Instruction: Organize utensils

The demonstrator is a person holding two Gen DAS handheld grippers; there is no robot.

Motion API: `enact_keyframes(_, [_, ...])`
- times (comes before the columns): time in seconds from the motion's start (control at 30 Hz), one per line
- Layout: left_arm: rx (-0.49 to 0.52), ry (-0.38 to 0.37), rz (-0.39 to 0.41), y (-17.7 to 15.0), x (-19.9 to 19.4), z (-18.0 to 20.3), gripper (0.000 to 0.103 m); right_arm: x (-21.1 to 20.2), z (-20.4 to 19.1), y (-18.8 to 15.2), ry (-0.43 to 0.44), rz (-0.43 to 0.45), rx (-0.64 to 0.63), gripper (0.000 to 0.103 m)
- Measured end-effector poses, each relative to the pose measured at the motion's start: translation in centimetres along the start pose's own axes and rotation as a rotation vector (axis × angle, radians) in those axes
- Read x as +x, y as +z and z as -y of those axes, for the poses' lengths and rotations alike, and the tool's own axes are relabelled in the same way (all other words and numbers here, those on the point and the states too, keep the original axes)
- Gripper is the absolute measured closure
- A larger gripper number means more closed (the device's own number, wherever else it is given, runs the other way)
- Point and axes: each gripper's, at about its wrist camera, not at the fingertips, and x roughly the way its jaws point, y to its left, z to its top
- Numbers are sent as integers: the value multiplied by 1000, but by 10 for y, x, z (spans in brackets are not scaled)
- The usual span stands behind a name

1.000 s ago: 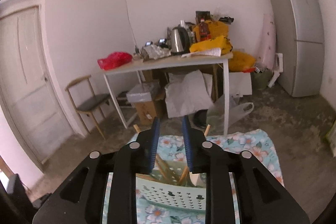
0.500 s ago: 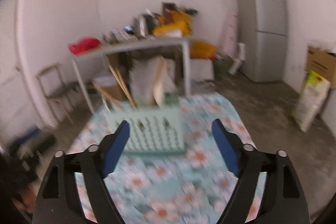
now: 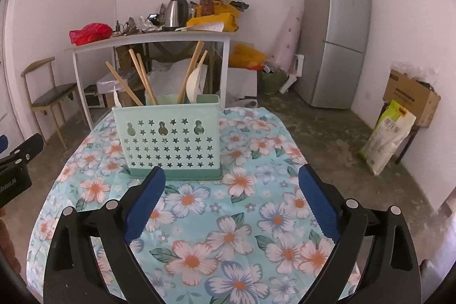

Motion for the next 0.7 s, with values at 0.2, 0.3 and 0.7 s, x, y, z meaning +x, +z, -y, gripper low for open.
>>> enact_keyframes(0.2, [-26,44,12,1,-1,-7,6,1,-1,0,-3,4,2,12])
enact_keyframes(0.3, [-27,58,15,1,-1,-9,6,2,-2,0,-3,4,2,12])
enact_keyframes(0.7, [-33,59,10,1,1,-10,6,5,-5,0,4,-5,2,12])
